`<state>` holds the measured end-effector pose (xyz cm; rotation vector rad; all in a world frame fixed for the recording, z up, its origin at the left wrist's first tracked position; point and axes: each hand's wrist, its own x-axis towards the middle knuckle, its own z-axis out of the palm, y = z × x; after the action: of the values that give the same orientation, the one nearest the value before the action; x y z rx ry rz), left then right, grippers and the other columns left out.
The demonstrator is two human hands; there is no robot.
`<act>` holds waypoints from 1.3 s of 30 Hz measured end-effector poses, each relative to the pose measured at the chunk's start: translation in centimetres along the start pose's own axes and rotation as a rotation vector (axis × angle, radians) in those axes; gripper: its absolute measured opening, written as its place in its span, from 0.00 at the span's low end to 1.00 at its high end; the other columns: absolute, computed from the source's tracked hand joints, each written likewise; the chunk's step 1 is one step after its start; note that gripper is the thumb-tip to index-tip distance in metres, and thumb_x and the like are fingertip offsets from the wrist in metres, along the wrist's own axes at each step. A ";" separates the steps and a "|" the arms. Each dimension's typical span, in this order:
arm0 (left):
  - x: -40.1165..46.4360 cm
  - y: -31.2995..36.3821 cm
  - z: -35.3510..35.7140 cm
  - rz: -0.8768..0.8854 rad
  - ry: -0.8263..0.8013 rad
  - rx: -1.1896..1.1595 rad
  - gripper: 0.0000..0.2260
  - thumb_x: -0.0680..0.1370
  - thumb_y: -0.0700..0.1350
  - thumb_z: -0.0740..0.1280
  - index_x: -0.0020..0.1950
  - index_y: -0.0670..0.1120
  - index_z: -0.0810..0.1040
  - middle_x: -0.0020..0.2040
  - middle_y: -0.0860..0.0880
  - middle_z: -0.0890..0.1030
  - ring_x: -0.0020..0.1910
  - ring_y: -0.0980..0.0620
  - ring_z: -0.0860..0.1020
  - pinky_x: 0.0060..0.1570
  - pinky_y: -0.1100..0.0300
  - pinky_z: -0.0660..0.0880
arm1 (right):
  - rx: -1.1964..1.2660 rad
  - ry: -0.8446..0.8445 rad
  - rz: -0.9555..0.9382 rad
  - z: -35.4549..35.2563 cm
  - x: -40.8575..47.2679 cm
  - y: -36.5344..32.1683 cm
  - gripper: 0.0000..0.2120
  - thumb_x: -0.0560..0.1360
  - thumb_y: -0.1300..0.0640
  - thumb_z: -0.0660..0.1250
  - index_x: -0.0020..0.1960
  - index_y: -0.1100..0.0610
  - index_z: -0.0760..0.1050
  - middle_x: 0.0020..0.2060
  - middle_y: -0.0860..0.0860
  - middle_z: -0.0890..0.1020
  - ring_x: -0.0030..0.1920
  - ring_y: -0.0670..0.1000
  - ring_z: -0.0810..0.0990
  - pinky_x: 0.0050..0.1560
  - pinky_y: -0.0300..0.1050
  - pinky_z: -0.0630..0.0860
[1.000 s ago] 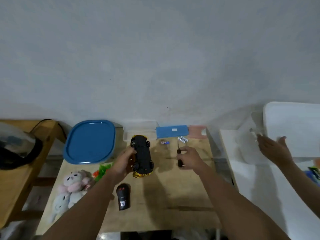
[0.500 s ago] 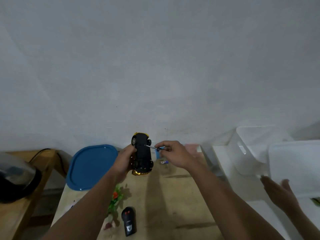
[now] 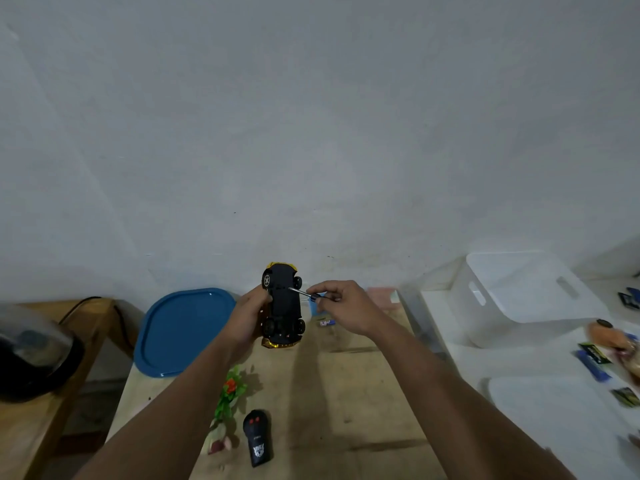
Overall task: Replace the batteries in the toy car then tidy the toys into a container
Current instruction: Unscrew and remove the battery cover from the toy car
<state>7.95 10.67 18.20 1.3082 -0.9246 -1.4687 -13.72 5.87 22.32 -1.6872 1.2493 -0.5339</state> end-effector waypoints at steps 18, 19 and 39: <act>-2.1 -0.2 1.6 0.240 0.059 0.240 0.13 0.78 0.40 0.63 0.60 0.47 0.82 0.37 0.55 0.81 0.37 0.56 0.79 0.37 0.66 0.76 | -0.048 -0.089 0.270 -2.9 -0.6 -3.7 0.12 0.77 0.56 0.70 0.48 0.66 0.83 0.36 0.54 0.87 0.24 0.47 0.67 0.25 0.37 0.65; -2.1 -0.3 1.7 0.239 0.048 0.248 0.12 0.79 0.38 0.63 0.59 0.46 0.82 0.37 0.56 0.81 0.36 0.57 0.78 0.37 0.66 0.76 | -0.138 -0.067 0.238 -2.8 -0.4 -3.6 0.16 0.78 0.52 0.69 0.47 0.66 0.84 0.33 0.53 0.86 0.25 0.47 0.70 0.28 0.39 0.69; -2.5 -0.8 3.1 0.128 0.034 0.190 0.11 0.81 0.43 0.62 0.56 0.49 0.84 0.40 0.54 0.83 0.41 0.56 0.82 0.45 0.57 0.80 | -0.512 -0.090 0.181 -3.3 -0.2 -4.4 0.21 0.75 0.48 0.66 0.45 0.68 0.82 0.29 0.52 0.75 0.32 0.53 0.73 0.39 0.45 0.70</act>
<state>4.75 13.14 18.56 1.3792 -1.1264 -1.2817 -14.15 4.84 27.70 -1.9577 1.5407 -0.0216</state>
